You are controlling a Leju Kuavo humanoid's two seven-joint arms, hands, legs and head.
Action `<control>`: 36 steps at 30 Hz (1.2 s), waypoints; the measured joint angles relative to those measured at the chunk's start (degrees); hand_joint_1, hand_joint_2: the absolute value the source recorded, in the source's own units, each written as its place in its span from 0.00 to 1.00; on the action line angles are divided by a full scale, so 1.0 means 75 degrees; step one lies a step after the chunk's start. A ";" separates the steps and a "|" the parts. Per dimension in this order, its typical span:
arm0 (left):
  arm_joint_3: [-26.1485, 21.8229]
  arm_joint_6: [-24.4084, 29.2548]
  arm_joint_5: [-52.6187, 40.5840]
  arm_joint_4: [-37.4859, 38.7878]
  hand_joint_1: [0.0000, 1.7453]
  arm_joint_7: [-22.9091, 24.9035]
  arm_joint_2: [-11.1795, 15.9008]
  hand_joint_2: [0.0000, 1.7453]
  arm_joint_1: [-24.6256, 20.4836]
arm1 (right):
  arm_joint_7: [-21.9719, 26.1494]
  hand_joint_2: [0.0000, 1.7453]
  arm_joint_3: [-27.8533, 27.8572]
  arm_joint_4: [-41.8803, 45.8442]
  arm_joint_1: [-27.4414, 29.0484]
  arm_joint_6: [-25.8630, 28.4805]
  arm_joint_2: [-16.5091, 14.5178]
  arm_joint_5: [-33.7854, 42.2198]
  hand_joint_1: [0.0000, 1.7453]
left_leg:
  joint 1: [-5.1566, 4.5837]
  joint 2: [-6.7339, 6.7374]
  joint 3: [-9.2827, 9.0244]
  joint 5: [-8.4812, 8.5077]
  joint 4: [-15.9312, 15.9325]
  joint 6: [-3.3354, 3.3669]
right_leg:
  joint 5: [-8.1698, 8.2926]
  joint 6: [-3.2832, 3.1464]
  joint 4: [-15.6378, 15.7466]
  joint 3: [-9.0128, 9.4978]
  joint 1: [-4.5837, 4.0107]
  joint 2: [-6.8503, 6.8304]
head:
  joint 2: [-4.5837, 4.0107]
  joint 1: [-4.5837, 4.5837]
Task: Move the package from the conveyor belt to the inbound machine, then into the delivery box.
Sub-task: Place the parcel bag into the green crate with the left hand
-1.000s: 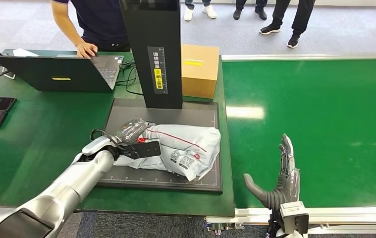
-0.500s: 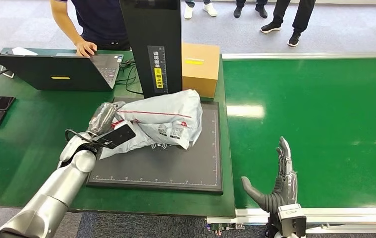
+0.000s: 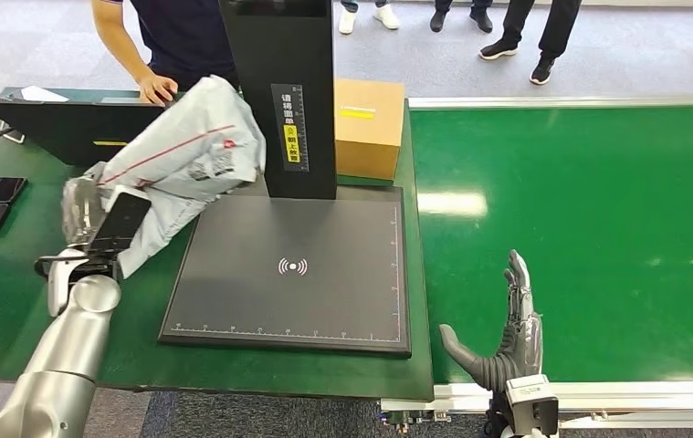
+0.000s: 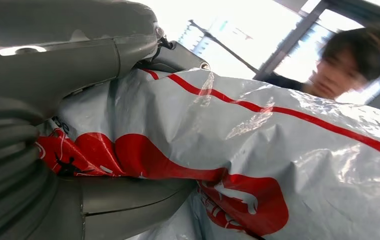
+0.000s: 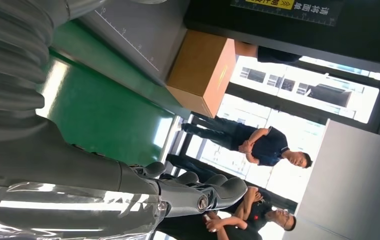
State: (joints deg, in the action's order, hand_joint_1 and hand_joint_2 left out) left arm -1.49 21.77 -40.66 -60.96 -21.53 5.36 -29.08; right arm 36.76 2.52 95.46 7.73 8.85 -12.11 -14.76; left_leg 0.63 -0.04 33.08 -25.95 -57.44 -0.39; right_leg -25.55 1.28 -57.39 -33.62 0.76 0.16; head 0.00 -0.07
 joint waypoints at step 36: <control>-0.3358 0.1464 -0.0357 0.4488 0.00 0.0292 0.1294 1.00 -0.0877 | -0.0165 1.00 -0.0294 0.0004 0.0031 0.0246 -0.0191 -0.0079 0.00 | -0.0001 0.0004 0.0009 0.0000 -0.0003 -0.0001 | -0.0003 -0.0003 -0.0003 -0.0015 0.0001 0.0002 | 0.0000 0.0001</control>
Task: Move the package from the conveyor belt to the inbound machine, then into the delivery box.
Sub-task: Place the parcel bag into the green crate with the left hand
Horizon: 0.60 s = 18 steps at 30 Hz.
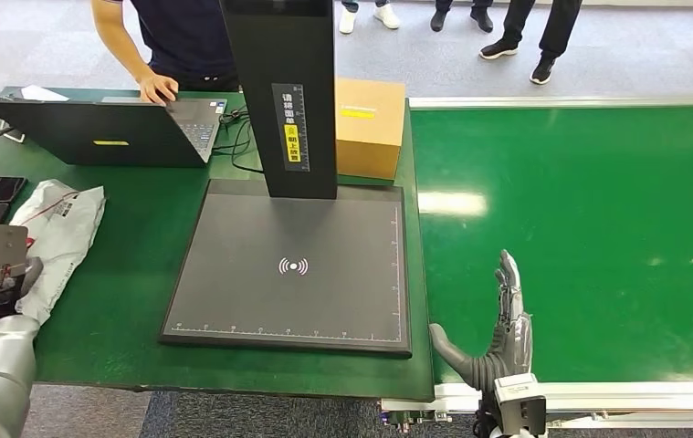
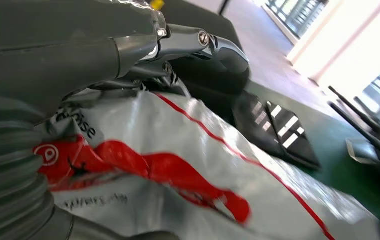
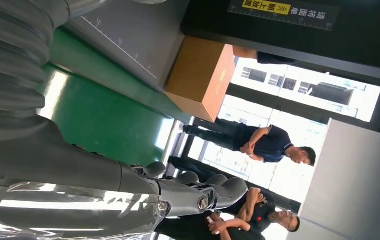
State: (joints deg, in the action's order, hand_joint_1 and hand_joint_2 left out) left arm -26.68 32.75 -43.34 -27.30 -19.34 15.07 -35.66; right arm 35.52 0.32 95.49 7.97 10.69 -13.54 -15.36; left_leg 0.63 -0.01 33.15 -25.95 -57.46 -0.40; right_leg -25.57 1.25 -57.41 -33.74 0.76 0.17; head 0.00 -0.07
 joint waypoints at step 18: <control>0.2579 -0.1953 0.2674 -0.6292 0.00 -0.2197 -0.2218 1.00 0.3640 | -0.0002 1.00 0.0020 -0.0077 -0.0027 0.0018 -0.0109 -0.0299 0.00 | -0.0010 0.0002 0.0000 -0.0028 0.0000 0.0011 | -0.0015 0.0012 0.0007 0.0002 0.0016 0.0005 | 0.0000 -0.0001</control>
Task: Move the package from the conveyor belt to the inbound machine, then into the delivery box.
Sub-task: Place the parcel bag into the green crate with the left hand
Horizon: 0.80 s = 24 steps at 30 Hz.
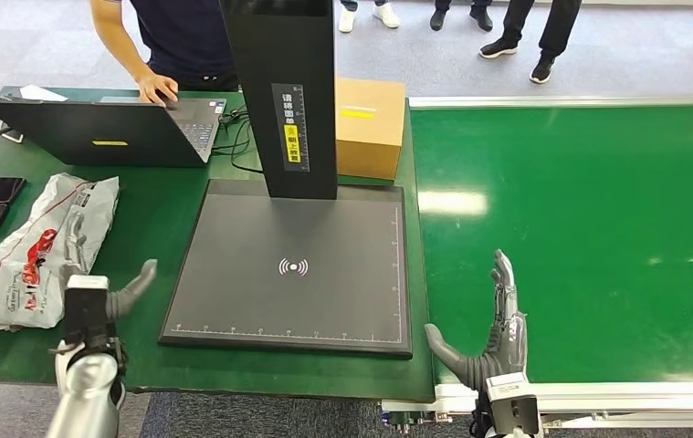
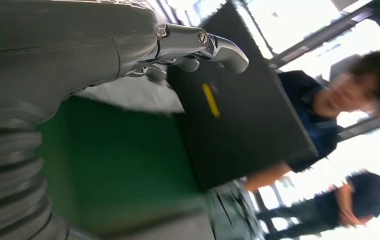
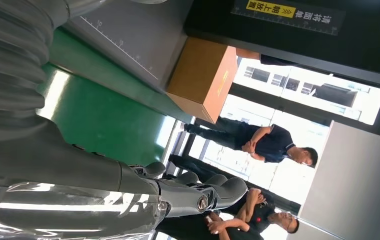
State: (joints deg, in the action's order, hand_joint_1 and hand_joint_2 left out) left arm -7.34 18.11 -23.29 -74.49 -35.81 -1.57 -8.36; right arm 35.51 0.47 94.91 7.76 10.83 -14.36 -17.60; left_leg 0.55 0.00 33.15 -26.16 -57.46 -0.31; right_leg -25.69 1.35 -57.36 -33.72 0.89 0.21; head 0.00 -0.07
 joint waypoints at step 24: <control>0.1826 -0.0601 0.0506 -0.1625 0.00 -0.0523 -0.1232 1.00 0.1880 | -0.0426 1.00 -0.0772 -0.0470 -0.0489 -0.0047 0.0086 -0.0642 0.00 | 0.0001 -0.0003 -0.0010 0.0000 0.0001 0.0001 | 0.0000 0.0000 0.0000 0.0014 -0.0006 -0.0003 | 0.0000 0.0001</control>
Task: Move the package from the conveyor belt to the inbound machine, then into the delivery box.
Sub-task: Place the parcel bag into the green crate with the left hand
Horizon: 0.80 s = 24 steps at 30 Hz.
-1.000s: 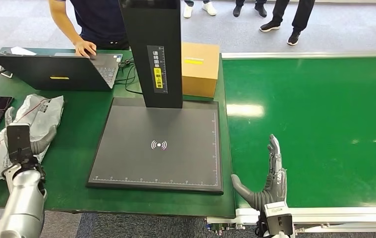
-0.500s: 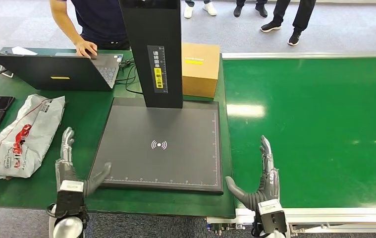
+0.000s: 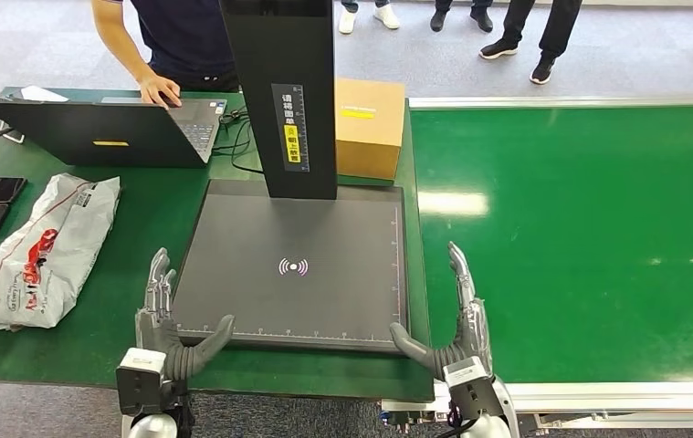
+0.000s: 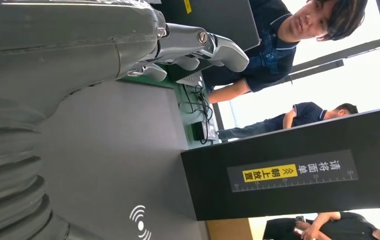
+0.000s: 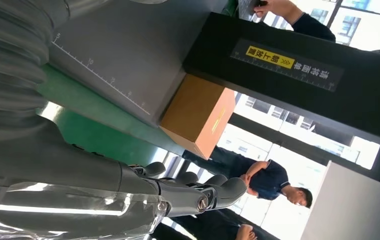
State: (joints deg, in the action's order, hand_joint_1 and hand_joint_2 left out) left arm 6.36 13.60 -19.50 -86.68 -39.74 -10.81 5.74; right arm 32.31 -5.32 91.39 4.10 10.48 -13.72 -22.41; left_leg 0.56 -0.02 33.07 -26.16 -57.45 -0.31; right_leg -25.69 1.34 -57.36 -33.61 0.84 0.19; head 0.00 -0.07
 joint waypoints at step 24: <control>-0.0150 0.0276 -0.0586 0.0055 0.00 0.0281 -0.0202 1.00 -0.0428 | -0.0037 1.00 -0.0388 -0.1014 -0.1186 0.0075 0.0399 0.0053 0.00 | 0.0000 -0.0002 -0.0009 0.0006 0.0000 -0.0004 | 0.0002 0.0000 0.0000 0.0008 -0.0001 -0.0002 | 0.0000 0.0000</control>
State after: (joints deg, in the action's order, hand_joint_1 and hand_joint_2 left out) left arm 5.23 15.67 -23.89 -86.27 -37.63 -12.33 2.53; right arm 32.03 -8.23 83.78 -4.80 11.04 -10.73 -22.02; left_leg 0.56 -0.04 33.01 -26.11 -57.46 -0.34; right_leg -25.67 1.34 -57.36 -33.55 0.84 0.17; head 0.00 -0.07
